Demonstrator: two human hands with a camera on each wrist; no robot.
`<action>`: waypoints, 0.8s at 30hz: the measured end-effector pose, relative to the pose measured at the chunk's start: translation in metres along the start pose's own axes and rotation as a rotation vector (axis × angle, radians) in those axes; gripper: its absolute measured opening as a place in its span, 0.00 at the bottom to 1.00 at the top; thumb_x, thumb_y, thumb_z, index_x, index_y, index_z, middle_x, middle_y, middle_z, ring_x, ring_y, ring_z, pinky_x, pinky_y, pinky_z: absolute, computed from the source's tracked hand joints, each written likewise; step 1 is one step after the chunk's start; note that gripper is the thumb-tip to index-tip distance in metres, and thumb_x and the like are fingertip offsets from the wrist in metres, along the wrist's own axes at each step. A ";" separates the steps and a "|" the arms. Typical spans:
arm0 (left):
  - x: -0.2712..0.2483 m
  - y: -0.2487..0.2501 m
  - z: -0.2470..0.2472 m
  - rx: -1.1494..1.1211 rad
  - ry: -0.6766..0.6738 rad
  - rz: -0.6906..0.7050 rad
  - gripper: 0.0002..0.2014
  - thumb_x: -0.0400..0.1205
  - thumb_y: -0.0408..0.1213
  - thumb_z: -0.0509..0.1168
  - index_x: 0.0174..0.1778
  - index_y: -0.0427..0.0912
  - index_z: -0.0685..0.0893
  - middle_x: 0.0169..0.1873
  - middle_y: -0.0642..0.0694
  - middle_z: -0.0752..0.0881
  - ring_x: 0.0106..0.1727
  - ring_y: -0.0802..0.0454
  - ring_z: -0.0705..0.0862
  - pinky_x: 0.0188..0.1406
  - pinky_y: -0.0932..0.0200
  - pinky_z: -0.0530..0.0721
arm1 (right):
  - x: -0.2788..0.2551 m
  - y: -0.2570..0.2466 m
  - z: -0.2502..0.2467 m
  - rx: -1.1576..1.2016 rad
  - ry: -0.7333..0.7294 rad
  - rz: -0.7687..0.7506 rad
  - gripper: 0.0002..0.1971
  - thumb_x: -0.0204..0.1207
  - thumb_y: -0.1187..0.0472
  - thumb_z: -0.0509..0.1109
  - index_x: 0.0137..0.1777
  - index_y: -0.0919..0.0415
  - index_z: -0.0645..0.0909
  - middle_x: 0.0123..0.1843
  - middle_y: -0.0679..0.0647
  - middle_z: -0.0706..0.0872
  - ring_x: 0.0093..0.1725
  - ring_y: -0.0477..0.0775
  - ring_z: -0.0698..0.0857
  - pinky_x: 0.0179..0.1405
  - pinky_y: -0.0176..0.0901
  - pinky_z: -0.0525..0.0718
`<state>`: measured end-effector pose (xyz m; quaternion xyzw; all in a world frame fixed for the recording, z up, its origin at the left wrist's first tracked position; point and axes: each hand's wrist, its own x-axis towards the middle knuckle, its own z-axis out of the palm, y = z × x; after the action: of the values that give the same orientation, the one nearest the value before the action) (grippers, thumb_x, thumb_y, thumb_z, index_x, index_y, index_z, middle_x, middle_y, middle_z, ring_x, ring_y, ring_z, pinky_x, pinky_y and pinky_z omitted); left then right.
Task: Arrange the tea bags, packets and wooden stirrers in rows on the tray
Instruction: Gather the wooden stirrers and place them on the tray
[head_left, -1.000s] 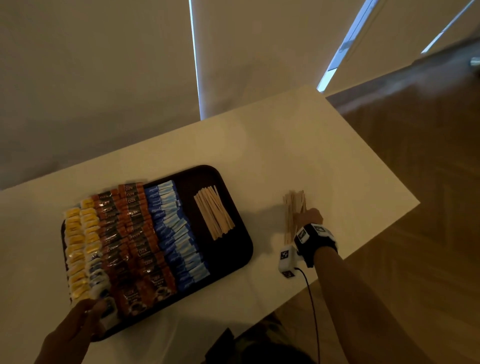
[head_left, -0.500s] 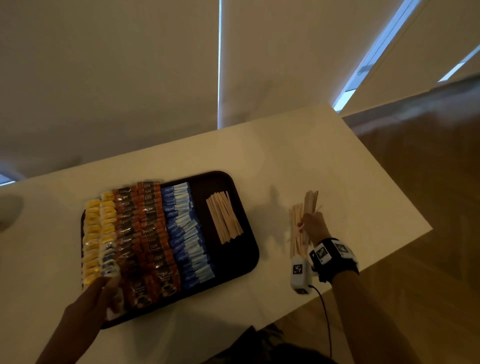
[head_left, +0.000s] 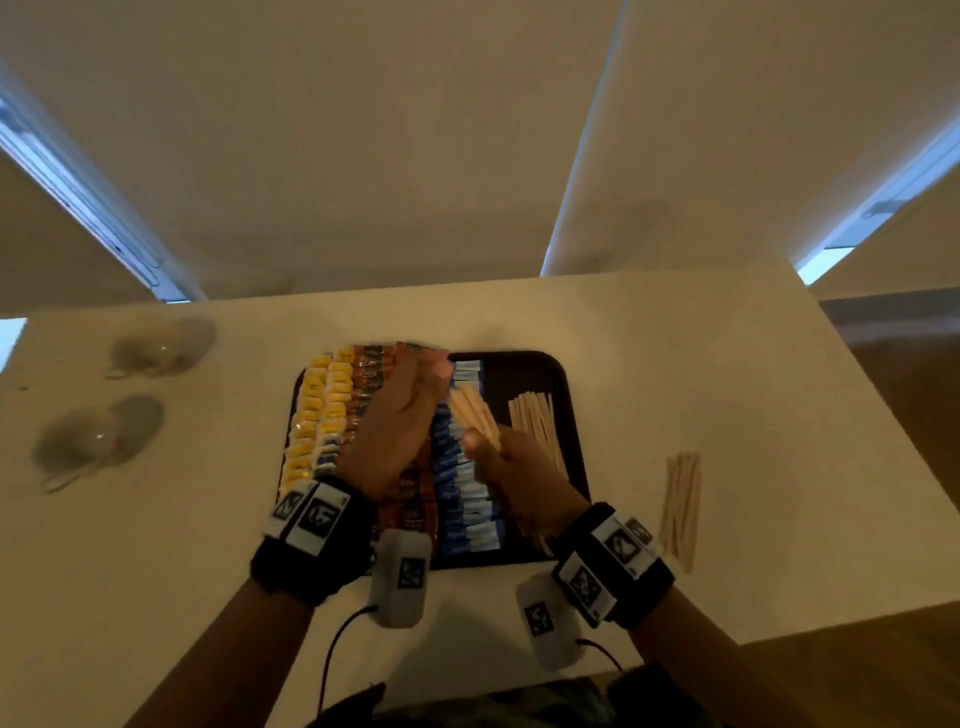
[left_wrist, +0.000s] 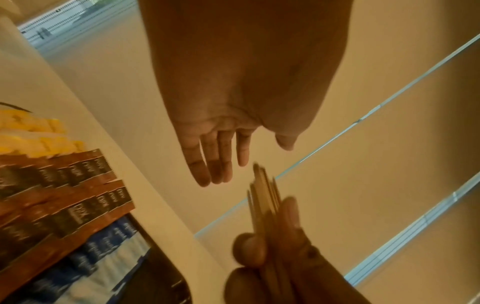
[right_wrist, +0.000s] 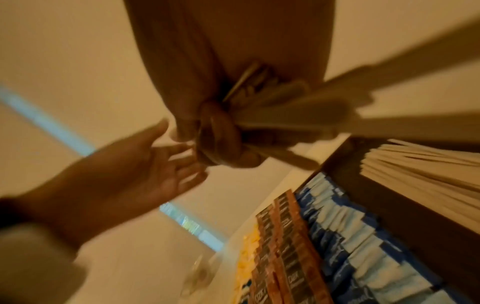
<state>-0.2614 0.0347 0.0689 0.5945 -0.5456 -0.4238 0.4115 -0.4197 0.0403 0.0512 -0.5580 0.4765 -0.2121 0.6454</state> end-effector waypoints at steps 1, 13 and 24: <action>0.003 0.005 -0.002 -0.030 -0.025 -0.013 0.24 0.82 0.56 0.51 0.68 0.48 0.75 0.62 0.53 0.80 0.61 0.66 0.79 0.62 0.68 0.75 | 0.001 -0.002 0.008 -0.090 -0.048 -0.025 0.16 0.82 0.57 0.64 0.33 0.58 0.70 0.25 0.50 0.69 0.19 0.38 0.67 0.21 0.30 0.64; -0.013 0.008 -0.012 0.183 -0.283 0.164 0.20 0.86 0.51 0.49 0.71 0.52 0.74 0.65 0.46 0.82 0.62 0.58 0.80 0.60 0.66 0.78 | 0.011 -0.030 0.045 -0.236 -0.028 -0.127 0.09 0.82 0.70 0.61 0.47 0.67 0.83 0.43 0.67 0.85 0.42 0.51 0.85 0.35 0.32 0.74; -0.068 -0.023 -0.018 -0.393 -0.527 -0.371 0.33 0.78 0.66 0.51 0.70 0.46 0.73 0.62 0.38 0.83 0.62 0.47 0.84 0.64 0.51 0.81 | 0.013 -0.041 0.028 0.555 0.192 -0.224 0.25 0.85 0.58 0.58 0.23 0.54 0.66 0.21 0.49 0.64 0.22 0.47 0.65 0.32 0.42 0.74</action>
<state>-0.2406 0.1044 0.0559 0.4637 -0.4239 -0.7261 0.2794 -0.3792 0.0324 0.0817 -0.3869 0.3947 -0.4556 0.6978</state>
